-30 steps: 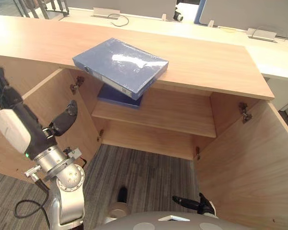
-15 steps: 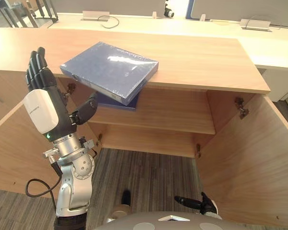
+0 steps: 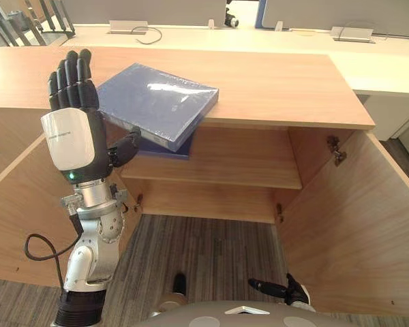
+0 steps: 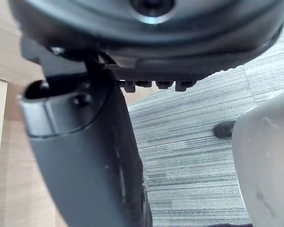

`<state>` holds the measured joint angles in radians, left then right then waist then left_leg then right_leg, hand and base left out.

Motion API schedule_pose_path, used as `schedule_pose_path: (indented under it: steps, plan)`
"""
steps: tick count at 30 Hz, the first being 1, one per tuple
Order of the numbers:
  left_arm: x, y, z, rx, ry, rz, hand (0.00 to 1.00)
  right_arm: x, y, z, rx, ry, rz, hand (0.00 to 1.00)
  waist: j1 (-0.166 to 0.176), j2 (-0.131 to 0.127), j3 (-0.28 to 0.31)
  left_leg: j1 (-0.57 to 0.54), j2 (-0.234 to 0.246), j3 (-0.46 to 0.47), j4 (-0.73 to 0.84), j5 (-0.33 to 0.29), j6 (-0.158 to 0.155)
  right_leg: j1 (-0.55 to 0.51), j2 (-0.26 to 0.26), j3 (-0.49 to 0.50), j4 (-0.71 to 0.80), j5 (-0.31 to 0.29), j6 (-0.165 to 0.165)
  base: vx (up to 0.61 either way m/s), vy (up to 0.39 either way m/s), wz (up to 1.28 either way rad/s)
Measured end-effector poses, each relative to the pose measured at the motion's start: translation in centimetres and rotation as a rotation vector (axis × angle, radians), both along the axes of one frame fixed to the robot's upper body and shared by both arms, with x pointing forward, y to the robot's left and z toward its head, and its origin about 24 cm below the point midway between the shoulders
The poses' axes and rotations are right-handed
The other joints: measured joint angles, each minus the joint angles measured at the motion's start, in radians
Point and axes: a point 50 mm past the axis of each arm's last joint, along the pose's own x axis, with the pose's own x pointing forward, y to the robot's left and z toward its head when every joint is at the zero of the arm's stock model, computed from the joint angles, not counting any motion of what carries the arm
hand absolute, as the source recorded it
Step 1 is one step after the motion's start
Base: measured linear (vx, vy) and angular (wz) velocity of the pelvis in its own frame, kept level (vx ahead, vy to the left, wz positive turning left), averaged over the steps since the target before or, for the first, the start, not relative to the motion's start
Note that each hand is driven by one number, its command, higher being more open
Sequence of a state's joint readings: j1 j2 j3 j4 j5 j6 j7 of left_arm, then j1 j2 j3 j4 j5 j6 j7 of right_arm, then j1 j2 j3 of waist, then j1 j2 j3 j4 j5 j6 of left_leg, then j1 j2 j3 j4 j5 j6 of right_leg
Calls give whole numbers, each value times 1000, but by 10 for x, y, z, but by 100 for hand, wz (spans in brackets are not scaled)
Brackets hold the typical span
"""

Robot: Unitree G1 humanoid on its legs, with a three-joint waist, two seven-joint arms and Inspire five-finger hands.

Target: Walk over to the cabinet, pick up the folder, carry it to the office cabinet, place the folder inside the office cabinet, then close the office cabinet door

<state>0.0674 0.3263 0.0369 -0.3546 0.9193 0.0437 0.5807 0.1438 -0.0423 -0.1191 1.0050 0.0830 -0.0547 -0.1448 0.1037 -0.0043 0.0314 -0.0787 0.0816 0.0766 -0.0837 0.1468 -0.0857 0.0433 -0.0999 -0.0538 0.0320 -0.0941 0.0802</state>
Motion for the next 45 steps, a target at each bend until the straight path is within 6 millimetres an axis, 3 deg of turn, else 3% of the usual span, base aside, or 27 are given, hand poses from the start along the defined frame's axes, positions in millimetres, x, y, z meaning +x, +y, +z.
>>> schedule_pose_path:
  steps: [6, 20, 27, 45]
  plan:
    - [5, -1, -11, 39, 84, -29, 100, 0, -1, 0, -1, 2, -8, 100, 0, 0, 0, -1, 0, 2, 0, 0, 0, -2, 0, 2, 0, 1, 0, 0, 0, 0]
    - [7, 2, -9, 160, 110, -47, 100, -5, -2, -2, -2, 22, -12, 100, 1, 0, -27, 1, 0, 9, -1, 1, 1, -4, 0, 8, 2, 1, 0, 0, 0, 0]
    - [25, 16, -29, 248, 240, -15, 100, -5, -3, -2, -4, 25, -16, 100, 0, 1, -29, 18, 0, 12, -5, 1, 2, 8, -1, 7, -2, -8, -13, -1, 0, 0]
    - [51, 10, -51, 396, 390, -90, 100, -4, -4, -2, -1, 23, -29, 100, -4, -6, -23, 26, -1, 31, -6, -14, -2, 14, -3, 24, -18, -3, -12, 6, -2, -3]
